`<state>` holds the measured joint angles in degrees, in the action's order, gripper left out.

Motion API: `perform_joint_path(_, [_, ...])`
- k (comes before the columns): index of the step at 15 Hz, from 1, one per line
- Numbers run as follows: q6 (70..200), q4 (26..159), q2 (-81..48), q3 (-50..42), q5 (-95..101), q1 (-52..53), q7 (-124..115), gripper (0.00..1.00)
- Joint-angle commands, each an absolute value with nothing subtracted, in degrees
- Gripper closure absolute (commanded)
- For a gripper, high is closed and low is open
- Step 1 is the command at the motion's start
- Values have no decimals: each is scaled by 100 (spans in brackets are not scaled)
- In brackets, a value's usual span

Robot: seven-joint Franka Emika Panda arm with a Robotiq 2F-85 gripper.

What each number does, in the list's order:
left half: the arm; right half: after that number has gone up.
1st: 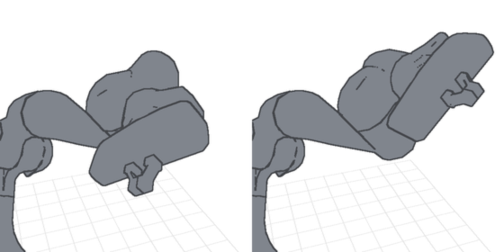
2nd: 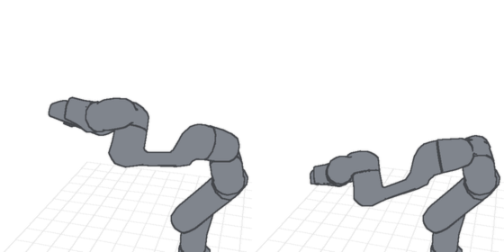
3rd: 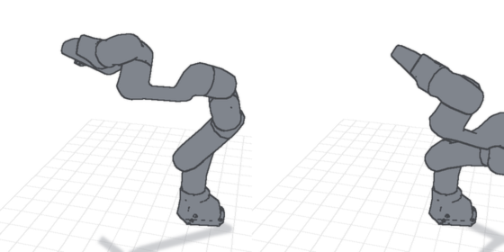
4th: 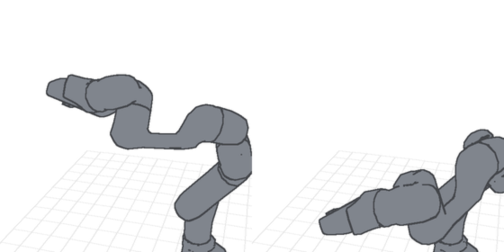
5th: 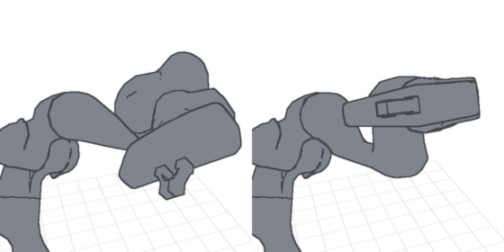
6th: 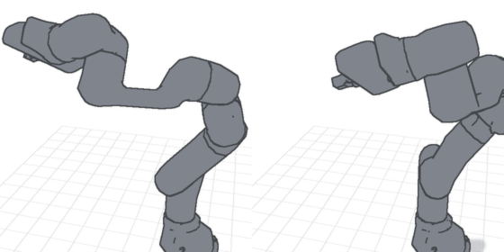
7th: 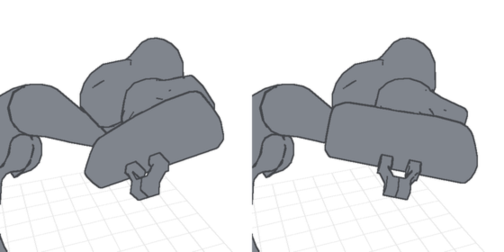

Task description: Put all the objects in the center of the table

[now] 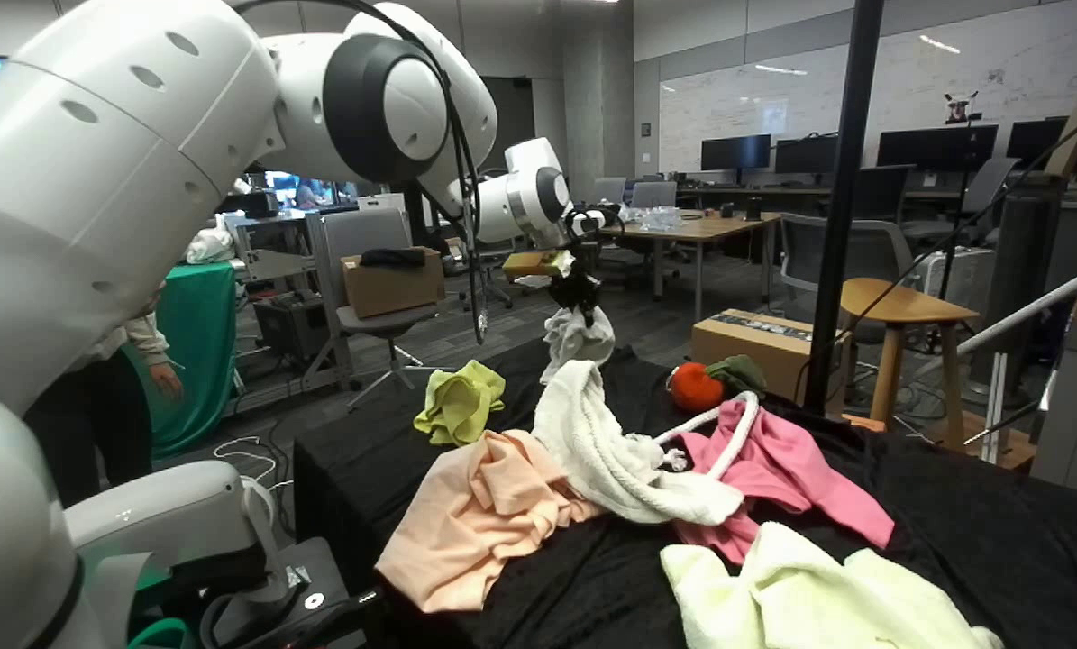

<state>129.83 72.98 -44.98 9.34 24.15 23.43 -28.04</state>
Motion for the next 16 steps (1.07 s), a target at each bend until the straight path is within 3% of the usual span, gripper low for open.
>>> perform_joint_path(1, [13408, 8463, -3359, 730, 2703, 2398, -3498, 98])
perform_joint_path(10, [14094, 10800, -1099, 182, 3143, 2419, -5449, 98])
perform_joint_path(16, [14124, 12601, 480, 344, 3864, 1828, -6924, 98])
